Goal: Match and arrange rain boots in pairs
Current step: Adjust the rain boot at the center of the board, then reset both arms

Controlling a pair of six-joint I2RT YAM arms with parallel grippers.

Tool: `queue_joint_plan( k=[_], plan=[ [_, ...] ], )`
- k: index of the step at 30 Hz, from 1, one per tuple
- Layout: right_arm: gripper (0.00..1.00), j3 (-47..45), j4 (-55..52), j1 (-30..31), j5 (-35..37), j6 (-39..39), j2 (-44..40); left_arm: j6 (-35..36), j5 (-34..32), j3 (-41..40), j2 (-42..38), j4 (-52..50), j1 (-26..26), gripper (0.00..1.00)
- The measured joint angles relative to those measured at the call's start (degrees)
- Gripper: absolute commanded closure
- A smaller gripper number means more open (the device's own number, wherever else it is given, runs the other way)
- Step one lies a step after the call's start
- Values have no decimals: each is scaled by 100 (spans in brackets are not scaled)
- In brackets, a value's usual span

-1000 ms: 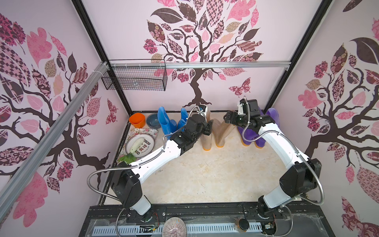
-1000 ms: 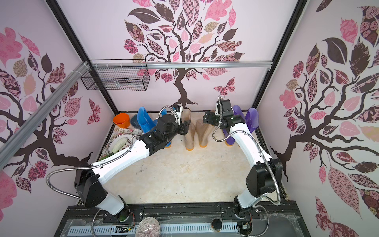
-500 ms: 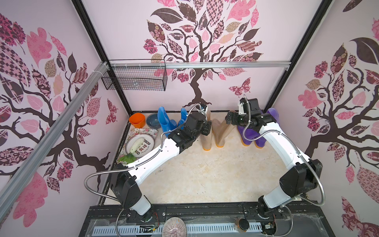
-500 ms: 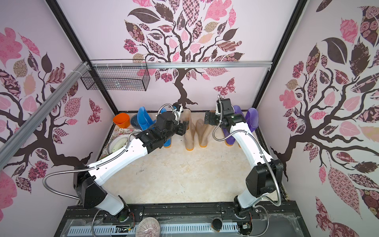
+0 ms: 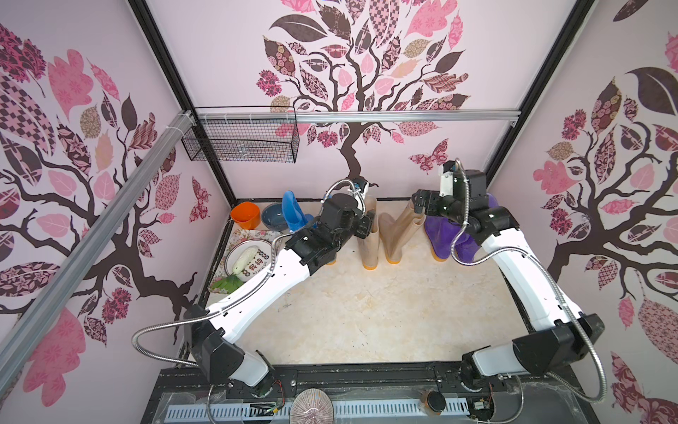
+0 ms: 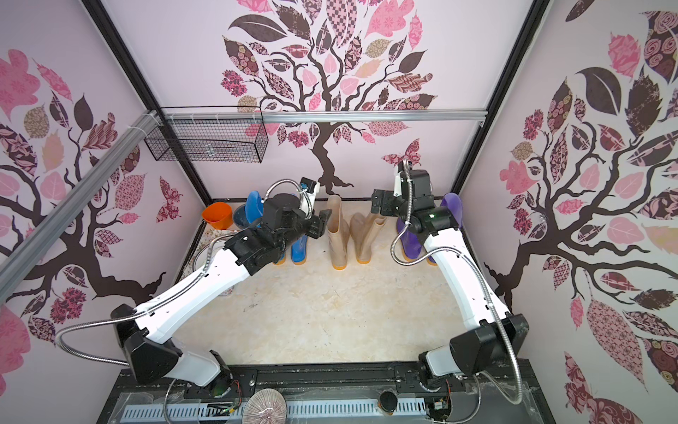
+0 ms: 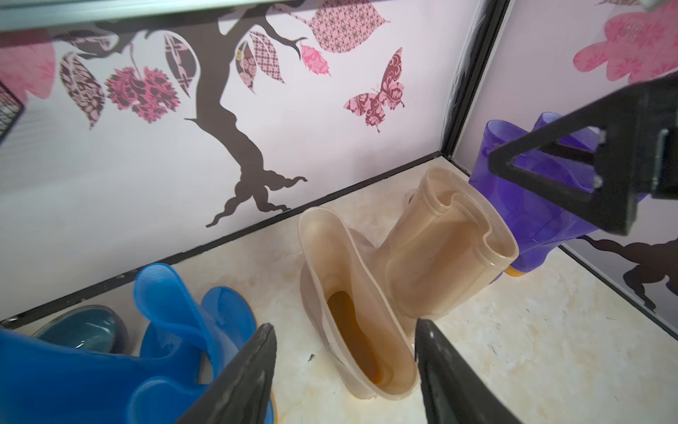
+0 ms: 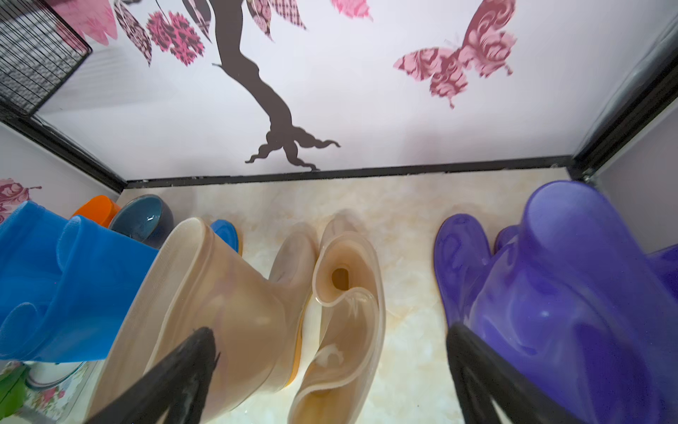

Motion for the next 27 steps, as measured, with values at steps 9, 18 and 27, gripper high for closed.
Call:
queue_joint_plan(
  k=[9, 18, 27],
  plan=[
    [0, -1495, 350, -208, 317, -216, -1858, 313, -850, -503, -1998, -299, 389, 37],
    [0, -4793, 1137, -210, 763, 11, -3191, 415, -2374, -2865, -4343, -511, 1137, 33],
    [0, -6929, 3471, -210, 1355, -109, -3257, -328, -1996, -5075, -4588, -15, 3265, 25]
  ],
)
